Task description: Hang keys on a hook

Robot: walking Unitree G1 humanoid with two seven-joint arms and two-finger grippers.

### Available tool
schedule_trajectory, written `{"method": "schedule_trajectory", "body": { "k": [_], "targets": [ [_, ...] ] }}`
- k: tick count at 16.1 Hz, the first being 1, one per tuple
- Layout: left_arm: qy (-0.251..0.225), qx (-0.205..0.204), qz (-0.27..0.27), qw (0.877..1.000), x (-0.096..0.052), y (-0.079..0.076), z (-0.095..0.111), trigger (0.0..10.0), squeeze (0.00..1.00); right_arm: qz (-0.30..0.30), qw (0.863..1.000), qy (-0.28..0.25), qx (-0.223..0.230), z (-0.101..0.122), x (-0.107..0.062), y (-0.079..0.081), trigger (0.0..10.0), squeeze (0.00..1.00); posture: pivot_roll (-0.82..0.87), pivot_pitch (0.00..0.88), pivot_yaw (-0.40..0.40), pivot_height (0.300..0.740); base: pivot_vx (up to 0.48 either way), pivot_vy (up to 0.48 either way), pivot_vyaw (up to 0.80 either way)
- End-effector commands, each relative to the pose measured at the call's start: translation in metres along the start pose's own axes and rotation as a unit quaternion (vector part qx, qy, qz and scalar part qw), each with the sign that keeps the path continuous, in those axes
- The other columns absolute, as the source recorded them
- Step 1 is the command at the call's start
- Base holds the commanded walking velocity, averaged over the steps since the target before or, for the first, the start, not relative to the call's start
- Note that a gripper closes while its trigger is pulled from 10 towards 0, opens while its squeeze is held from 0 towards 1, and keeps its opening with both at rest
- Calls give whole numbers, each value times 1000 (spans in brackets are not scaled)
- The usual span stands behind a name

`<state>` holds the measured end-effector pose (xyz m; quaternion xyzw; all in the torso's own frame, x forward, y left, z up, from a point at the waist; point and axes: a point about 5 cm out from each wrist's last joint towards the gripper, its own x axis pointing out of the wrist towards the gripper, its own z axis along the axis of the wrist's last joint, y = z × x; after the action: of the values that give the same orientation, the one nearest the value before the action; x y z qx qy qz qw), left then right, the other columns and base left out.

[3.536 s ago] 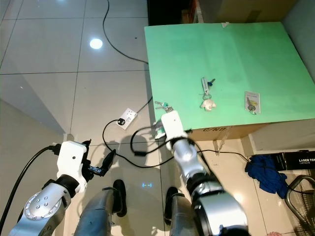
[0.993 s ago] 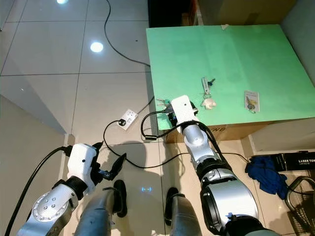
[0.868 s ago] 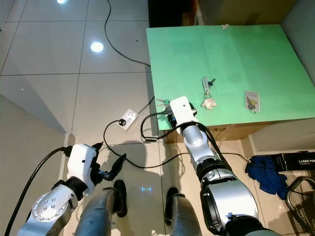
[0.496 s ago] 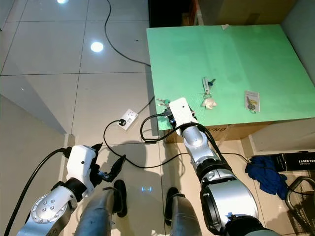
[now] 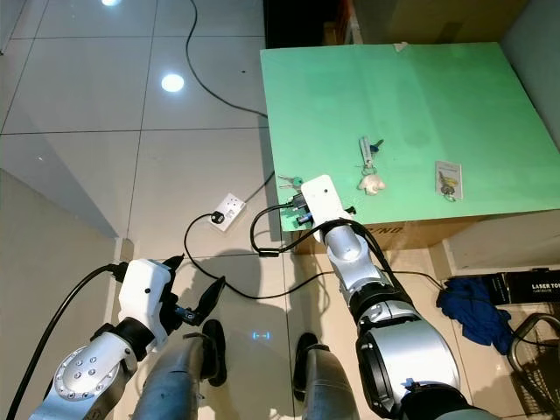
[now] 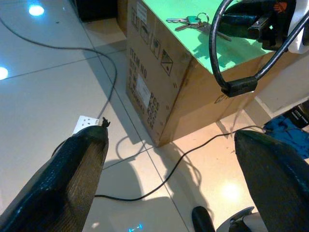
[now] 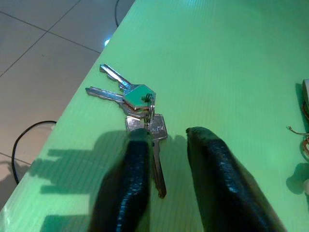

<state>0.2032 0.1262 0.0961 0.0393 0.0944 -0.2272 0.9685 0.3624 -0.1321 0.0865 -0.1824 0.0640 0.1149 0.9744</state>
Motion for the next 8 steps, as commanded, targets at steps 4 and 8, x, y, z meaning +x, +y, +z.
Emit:
{"method": "schedule_trajectory", "body": {
  "k": [4,8],
  "targets": [
    [7,-6,-14,1000,-3,-5,-2,10000,0,4,1000,18,-3,-8,-3,-2,0,0,177,388,3,740,0,0,0],
    [6,-8,-14,1000,0,-5,-2,10000,0,6,1000,8,-3,-4,-2,-2,0,0,171,387,-2,740,0,0,0]
  ]
}}
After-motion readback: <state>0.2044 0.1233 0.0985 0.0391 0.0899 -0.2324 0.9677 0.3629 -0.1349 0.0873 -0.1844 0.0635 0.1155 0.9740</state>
